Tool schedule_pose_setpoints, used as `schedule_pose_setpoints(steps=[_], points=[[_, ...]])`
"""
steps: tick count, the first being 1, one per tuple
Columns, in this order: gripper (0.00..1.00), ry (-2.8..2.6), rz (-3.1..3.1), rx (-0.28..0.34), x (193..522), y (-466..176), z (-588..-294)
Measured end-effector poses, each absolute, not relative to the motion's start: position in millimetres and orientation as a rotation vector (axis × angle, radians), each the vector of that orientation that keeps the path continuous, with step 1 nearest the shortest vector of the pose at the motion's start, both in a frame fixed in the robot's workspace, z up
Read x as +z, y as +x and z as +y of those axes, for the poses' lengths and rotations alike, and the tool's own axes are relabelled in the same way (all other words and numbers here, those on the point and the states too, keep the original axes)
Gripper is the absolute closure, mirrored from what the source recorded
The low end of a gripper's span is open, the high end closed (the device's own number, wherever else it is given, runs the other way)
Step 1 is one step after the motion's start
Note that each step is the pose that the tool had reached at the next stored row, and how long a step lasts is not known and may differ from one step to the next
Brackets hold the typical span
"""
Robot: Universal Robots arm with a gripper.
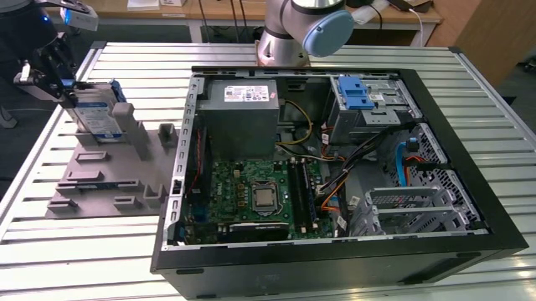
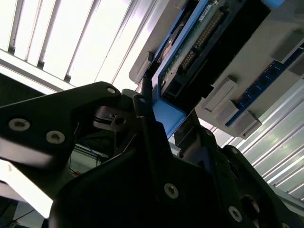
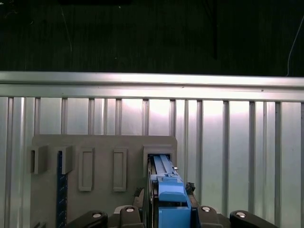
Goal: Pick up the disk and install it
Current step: 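Pick up the disk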
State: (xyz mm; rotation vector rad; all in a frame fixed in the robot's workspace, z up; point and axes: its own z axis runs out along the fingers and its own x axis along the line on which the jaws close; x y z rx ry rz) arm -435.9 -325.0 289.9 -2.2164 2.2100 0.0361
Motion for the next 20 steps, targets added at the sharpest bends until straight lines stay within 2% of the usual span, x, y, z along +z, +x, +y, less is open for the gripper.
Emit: schedule_pose_setpoints(steps=[9, 10, 20], points=[[0.57, -2.217, 2.21, 0.036, 290.2, -436.0, -325.0], [0.64, -2.217, 2.21, 0.036, 290.2, -435.9, -325.0], [0.64, -2.217, 2.21, 0.036, 290.6, -436.0, -325.0]])
